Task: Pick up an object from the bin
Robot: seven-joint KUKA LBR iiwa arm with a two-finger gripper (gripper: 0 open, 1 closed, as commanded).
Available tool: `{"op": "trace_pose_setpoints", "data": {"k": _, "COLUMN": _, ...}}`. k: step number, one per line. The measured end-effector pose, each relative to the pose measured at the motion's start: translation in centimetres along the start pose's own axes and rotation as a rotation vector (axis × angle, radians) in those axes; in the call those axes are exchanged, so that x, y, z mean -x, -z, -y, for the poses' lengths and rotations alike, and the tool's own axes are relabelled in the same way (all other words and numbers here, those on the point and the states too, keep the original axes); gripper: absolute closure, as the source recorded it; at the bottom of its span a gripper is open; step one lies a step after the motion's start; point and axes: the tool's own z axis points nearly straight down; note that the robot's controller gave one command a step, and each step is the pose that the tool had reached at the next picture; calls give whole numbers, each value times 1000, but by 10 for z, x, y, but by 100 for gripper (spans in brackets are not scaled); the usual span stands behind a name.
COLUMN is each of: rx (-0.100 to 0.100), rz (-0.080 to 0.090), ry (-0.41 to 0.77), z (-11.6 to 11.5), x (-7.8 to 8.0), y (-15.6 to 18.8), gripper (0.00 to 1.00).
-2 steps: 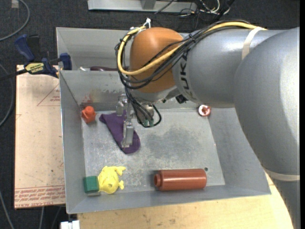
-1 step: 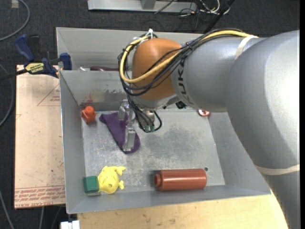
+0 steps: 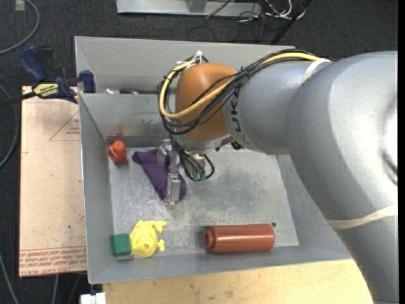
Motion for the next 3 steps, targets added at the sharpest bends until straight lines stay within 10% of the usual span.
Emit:
{"op": "trace_pose_setpoints", "data": {"k": 1, "rx": 4, "rz": 10, "ry": 6, "z": 26, "x": 4, "y": -2, "gripper": 100}}
{"op": "trace_pose_setpoints", "data": {"k": 2, "rx": 4, "rz": 10, "ry": 6, "z": 26, "x": 4, "y": -2, "gripper": 100}}
{"op": "trace_pose_setpoints", "data": {"k": 3, "rx": 6, "rz": 14, "ry": 0, "z": 20, "x": 10, "y": 100, "gripper": 100}}
